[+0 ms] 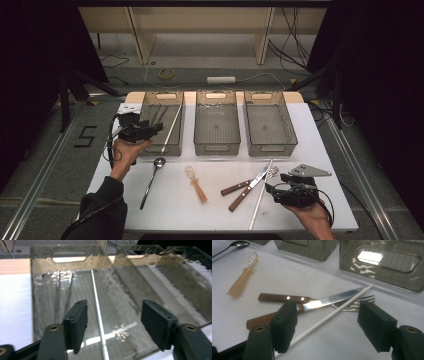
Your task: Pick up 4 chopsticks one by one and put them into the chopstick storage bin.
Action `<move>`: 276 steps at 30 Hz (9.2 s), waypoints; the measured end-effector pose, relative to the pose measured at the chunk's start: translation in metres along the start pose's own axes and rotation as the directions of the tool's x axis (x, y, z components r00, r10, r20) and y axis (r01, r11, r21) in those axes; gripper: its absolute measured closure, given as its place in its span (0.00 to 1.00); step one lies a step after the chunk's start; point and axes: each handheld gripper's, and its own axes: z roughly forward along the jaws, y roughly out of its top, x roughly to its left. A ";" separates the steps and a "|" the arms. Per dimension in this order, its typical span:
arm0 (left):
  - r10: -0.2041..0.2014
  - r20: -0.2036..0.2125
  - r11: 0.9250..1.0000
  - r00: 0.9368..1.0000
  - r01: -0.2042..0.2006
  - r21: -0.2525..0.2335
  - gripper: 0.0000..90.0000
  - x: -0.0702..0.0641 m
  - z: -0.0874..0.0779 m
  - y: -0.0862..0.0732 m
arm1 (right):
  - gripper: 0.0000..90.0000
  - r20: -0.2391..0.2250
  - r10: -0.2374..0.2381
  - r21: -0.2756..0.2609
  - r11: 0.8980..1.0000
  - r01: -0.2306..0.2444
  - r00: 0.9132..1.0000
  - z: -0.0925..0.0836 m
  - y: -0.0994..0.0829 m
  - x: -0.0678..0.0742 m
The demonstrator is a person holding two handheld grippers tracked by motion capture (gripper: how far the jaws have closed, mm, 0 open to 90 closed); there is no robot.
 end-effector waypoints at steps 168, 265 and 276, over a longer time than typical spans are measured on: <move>0.457 0.424 0.804 0.782 -0.567 0.178 0.79 -0.284 0.014 -0.177 | 0.37 0.032 0.003 0.008 1.000 -0.004 0.999 0.000 -0.001 0.000; 0.419 0.342 0.847 0.841 -0.498 0.186 0.88 -0.277 0.017 -0.176 | 0.37 0.013 -0.008 0.001 1.000 0.008 1.000 0.001 0.000 0.001; 0.369 0.336 0.871 0.867 -0.448 0.201 0.92 -0.270 0.019 -0.171 | 0.37 0.012 -0.008 -0.001 1.000 0.008 1.000 0.001 0.000 0.001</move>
